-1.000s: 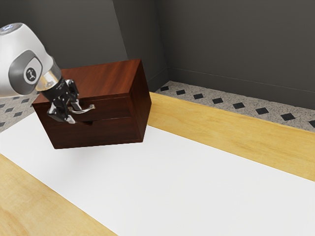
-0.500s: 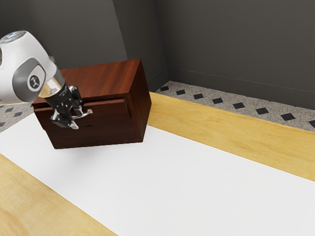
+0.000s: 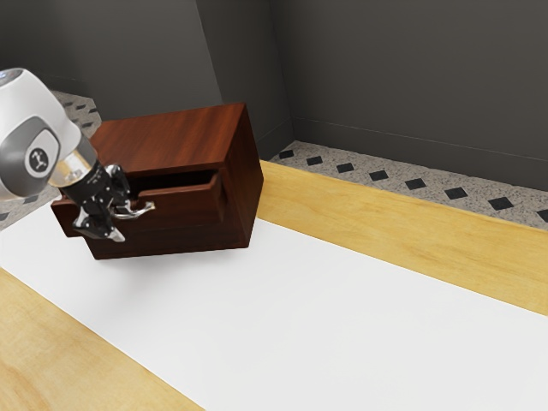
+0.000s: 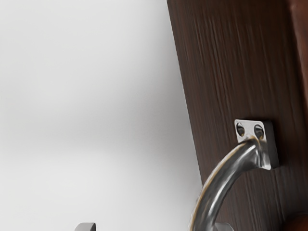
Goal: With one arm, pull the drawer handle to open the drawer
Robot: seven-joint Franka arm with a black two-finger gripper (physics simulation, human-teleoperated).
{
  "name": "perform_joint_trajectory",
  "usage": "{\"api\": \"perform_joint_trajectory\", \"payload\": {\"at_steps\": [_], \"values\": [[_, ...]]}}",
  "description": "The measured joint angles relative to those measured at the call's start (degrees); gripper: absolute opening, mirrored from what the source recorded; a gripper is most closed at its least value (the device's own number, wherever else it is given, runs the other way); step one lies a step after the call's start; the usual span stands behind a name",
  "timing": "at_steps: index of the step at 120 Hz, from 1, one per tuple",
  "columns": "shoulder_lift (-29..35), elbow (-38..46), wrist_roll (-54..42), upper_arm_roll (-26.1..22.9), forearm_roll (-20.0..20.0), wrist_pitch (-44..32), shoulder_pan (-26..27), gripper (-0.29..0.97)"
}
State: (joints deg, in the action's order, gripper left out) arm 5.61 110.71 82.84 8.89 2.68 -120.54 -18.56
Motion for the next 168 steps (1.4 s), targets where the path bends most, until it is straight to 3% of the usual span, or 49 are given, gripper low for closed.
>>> {"api": "perform_joint_trajectory", "payload": {"at_steps": [168], "values": [[16.1,16.1,3.1,-1.1,2.7,4.4,-0.2,0.26]]}}
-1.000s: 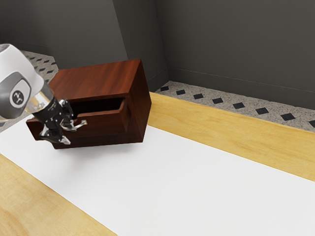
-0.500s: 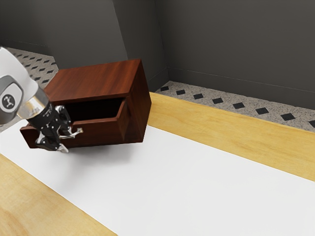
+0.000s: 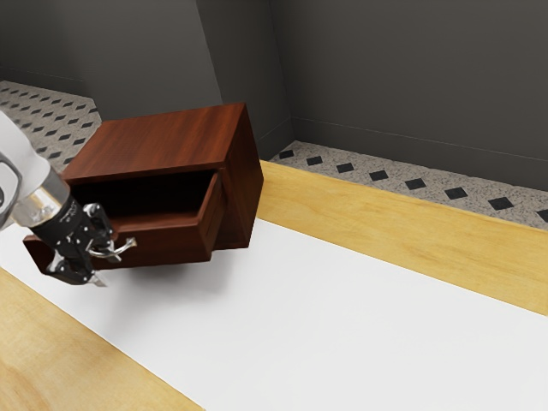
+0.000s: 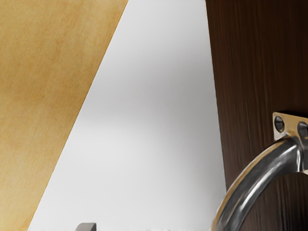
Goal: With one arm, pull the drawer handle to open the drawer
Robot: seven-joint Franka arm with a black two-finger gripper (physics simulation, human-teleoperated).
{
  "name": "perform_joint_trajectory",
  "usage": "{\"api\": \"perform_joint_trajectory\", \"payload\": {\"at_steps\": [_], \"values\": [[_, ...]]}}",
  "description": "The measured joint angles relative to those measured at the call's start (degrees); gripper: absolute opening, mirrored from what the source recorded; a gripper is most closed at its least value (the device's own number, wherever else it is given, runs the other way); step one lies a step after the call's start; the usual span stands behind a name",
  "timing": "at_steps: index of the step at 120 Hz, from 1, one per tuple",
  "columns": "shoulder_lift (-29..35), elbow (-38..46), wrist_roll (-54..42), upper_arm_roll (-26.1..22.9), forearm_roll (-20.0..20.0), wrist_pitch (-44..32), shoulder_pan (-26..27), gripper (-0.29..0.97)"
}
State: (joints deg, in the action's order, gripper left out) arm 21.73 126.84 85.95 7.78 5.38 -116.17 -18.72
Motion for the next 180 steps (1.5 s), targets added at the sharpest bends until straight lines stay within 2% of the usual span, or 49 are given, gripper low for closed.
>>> {"api": "perform_joint_trajectory", "payload": {"at_steps": [84,162,173,180], "values": [[6.5,4.8,1.9,0.0,2.6,2.5,-1.3,0.26],[8.3,3.1,2.3,-0.2,1.2,1.6,-2.0,0.27],[7.9,-1.3,2.3,-2.6,0.0,3.0,-2.1,0.31],[4.8,-11.3,2.3,-4.6,-1.3,6.6,-0.8,0.40]]}}
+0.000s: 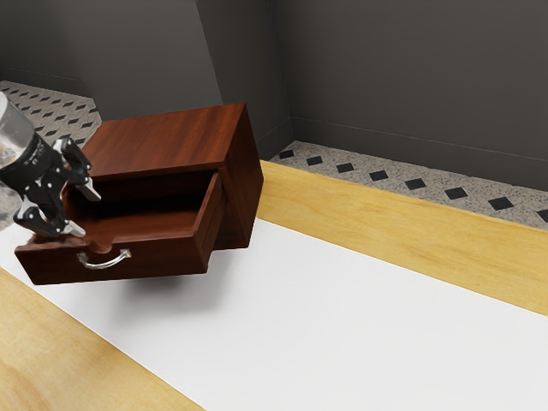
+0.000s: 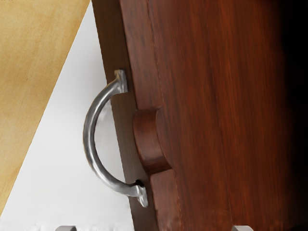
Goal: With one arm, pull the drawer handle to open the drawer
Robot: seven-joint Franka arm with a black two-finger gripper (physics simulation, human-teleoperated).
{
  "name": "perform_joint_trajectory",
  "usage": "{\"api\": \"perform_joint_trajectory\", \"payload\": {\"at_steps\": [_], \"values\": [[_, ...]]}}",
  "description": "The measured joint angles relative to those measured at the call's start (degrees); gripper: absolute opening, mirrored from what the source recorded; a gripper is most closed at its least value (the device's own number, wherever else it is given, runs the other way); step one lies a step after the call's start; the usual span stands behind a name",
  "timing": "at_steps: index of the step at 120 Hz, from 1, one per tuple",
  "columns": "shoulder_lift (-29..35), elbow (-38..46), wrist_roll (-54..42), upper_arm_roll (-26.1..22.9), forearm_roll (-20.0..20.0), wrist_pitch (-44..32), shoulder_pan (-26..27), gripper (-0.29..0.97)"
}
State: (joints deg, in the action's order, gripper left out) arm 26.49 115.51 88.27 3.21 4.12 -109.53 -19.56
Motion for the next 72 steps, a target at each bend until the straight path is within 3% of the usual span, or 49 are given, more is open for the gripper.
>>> {"api": "perform_joint_trajectory", "payload": {"at_steps": [8,16,27,72], "values": [[-7.6,-18.0,0.0,0.5,-1.1,7.3,5.2,0.48],[-9.9,-24.5,0.0,6.3,-3.2,13.0,14.2,0.53],[-10.0,-23.8,0.0,7.7,-4.3,18.4,17.4,0.58],[-9.6,-19.8,0.0,8.2,-3.8,26.1,13.9,0.66]]}}
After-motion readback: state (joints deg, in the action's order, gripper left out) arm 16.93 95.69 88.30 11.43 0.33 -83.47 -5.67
